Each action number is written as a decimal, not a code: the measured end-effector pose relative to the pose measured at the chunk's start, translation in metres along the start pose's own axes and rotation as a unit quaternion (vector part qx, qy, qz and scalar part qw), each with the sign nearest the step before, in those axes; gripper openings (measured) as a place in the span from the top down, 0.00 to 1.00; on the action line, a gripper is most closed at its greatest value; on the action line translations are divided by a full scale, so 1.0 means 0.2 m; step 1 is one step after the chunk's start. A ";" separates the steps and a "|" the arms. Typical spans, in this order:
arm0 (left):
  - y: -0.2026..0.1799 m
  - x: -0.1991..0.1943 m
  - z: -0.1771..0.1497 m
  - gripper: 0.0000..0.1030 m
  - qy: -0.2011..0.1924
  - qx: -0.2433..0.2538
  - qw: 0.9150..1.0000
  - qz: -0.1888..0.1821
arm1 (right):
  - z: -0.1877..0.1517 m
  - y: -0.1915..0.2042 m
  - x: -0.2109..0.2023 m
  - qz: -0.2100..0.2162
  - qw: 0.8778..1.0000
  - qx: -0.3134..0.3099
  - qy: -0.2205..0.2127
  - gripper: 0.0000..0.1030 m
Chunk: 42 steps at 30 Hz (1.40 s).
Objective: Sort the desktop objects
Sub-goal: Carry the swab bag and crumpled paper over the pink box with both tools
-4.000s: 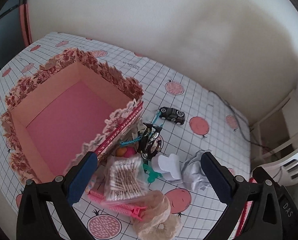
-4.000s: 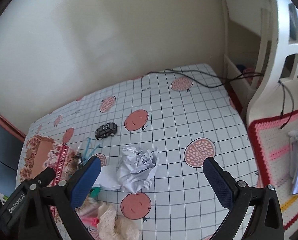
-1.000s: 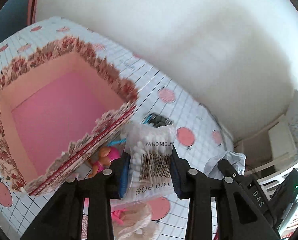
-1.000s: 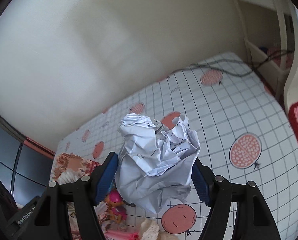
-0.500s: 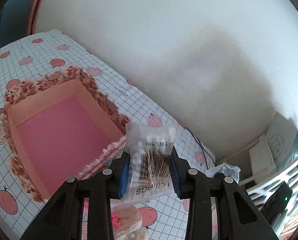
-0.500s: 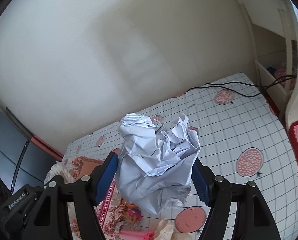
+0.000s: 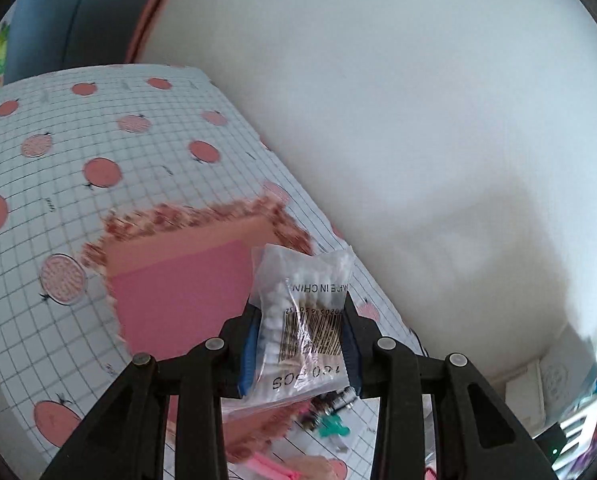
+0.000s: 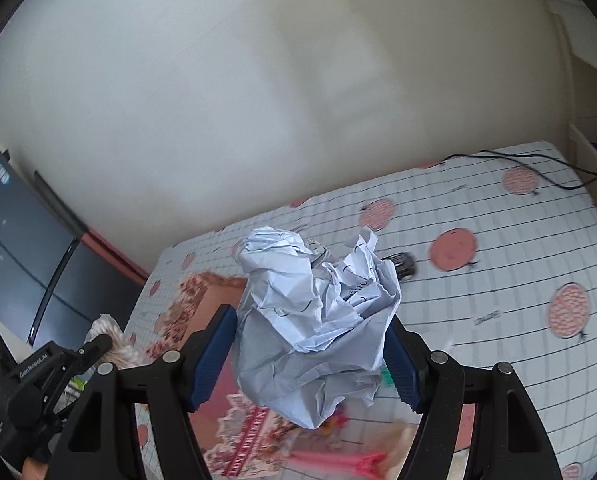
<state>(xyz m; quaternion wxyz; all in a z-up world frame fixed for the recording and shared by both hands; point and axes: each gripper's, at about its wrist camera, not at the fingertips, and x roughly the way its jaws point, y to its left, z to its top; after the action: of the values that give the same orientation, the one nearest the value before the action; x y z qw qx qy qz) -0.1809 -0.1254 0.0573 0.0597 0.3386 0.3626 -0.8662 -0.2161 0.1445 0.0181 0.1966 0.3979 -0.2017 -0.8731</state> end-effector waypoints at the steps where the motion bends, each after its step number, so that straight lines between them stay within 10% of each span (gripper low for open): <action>1: 0.03 -0.01 0.02 0.64 -0.003 -0.007 1.000 0.002 | -0.01 0.03 0.02 0.002 1.000 -0.006 0.003 0.29; 15: 0.32 0.00 0.18 0.64 -0.017 -0.051 0.998 0.040 | -0.20 0.45 0.25 0.028 0.994 -0.090 0.050 0.29; 42: 0.37 0.24 0.12 0.62 0.049 -0.056 0.995 0.061 | -0.26 0.50 0.43 -0.006 0.990 -0.107 0.090 0.27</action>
<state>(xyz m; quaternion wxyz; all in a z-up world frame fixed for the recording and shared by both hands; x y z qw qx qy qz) -0.2046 -0.1885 -0.0038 0.1134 0.3982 0.3921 -0.8215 -0.2092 0.0064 -0.0152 0.2499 0.4531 -0.0865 -0.8513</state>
